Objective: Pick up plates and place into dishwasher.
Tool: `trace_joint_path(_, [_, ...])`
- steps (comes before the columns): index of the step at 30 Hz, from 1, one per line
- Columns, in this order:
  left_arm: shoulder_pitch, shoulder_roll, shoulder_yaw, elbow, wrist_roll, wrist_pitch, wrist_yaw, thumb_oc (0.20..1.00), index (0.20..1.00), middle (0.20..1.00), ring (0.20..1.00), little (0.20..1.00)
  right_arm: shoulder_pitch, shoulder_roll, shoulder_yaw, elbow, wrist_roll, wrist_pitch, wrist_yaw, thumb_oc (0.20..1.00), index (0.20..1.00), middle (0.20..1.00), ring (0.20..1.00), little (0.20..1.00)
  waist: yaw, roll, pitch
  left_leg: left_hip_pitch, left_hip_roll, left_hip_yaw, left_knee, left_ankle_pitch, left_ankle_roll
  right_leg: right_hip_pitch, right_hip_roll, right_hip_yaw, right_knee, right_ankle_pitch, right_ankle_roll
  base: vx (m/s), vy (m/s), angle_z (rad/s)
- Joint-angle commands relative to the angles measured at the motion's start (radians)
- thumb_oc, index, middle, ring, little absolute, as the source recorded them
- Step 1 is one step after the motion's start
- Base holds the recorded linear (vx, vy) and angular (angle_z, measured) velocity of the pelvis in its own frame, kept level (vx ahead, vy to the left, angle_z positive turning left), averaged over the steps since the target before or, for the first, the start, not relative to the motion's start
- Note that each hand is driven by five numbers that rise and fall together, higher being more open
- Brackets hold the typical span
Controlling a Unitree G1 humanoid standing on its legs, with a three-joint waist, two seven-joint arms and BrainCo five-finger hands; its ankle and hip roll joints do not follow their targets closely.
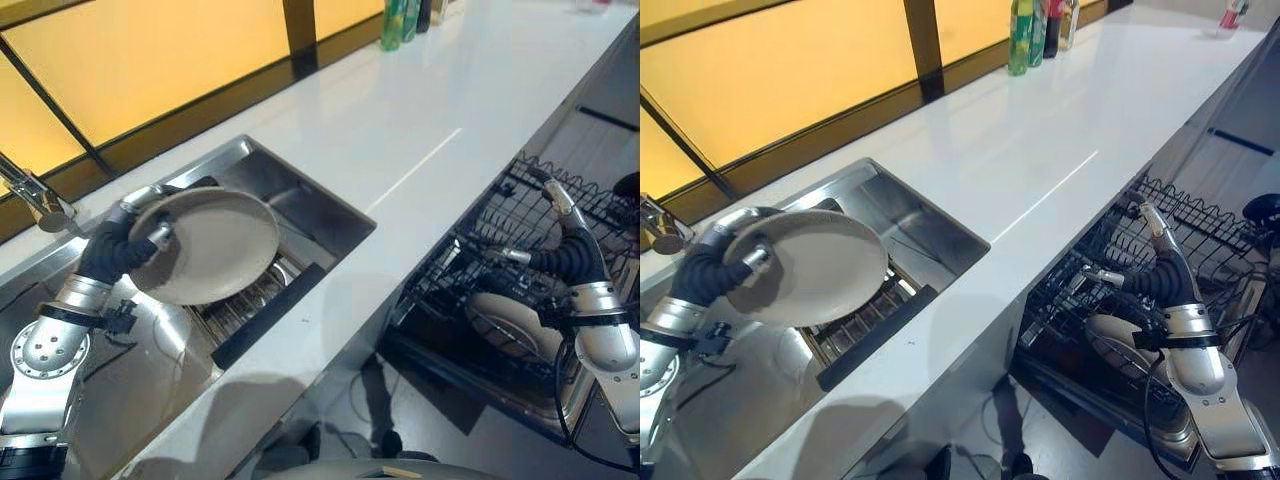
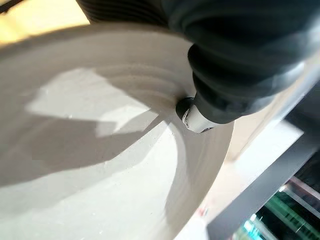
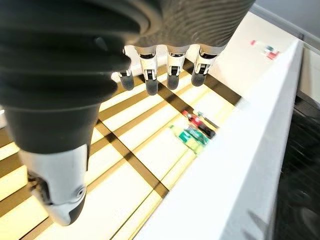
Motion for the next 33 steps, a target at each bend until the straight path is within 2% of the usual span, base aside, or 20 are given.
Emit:
trace_joint_path(1, [-0.061,0.061,0.030,-0.004,0.012,-0.090,0.100,0.200,0.200,0.200,0.200,0.200,-0.040,-0.020,-0.027,-0.084,-0.014,-0.076,-0.024,1.000,1.000,1.000,1.000,1.000,0.016,-0.029,-0.060,-0.033,-0.043,-0.011,0.017,-0.028,0.022,-0.036,-0.041,-0.037,0.175,-0.130,0.069,-0.05,-0.023,0.06])
trace_joint_path(11, [-0.166,0.041,-0.060,-0.032,0.137,-0.193,0.269,0.200,0.200,0.200,0.200,0.200,-0.214,-0.040,0.031,-0.124,-0.011,-0.124,-0.061,1.000,1.000,1.000,1.000,1.000,0.030,-0.038,-0.073,-0.026,-0.046,-0.028,0.015,-0.027,0.024,-0.023,-0.031,-0.038,0.174,-0.131,0.057,-0.06,-0.018,0.03])
trace_joint_path(16, [-0.247,0.003,-0.145,-0.056,0.142,-0.226,0.306,0.200,0.200,0.200,0.200,0.200,-0.334,-0.012,0.110,-0.161,0.063,-0.157,0.021,1.000,1.000,1.000,1.000,1.000,0.035,-0.045,-0.090,-0.029,-0.049,-0.031,0.019,-0.026,0.027,-0.022,-0.026,-0.040,0.174,-0.131,0.051,-0.08,-0.019,0.01])
trace_joint_path(20, [-0.342,-0.034,-0.241,-0.053,0.196,-0.251,0.369,0.200,0.200,0.200,0.200,0.200,-0.442,0.046,0.227,-0.164,0.172,-0.134,0.131,1.000,1.000,1.000,1.000,1.000,0.039,-0.048,-0.106,-0.031,-0.053,-0.041,0.019,-0.022,0.029,-0.022,-0.020,-0.039,0.176,-0.132,0.043,-0.07,0.001,0.05])
trace_joint_path(25, [-0.432,-0.083,-0.358,-0.072,0.294,-0.265,0.425,0.200,0.200,0.200,0.200,0.200,-0.534,0.120,0.367,-0.151,0.214,-0.105,0.189,1.000,1.000,1.000,1.000,1.000,0.053,-0.052,-0.119,-0.034,-0.058,-0.065,0.017,-0.016,0.029,-0.016,-0.013,-0.039,0.175,-0.134,0.036,-0.05,-0.006,0.05])
trace_joint_path(33, [-0.538,-0.142,-0.499,-0.106,0.320,-0.261,0.460,0.200,0.200,0.200,0.200,0.200,-0.649,0.204,0.522,-0.132,0.209,-0.063,0.167,1.000,1.000,1.000,1.000,1.000,0.074,-0.055,-0.121,-0.042,-0.066,-0.098,0.008,-0.002,0.029,-0.014,-0.008,-0.056,0.181,-0.138,0.029,-0.06,-0.014,0.09])
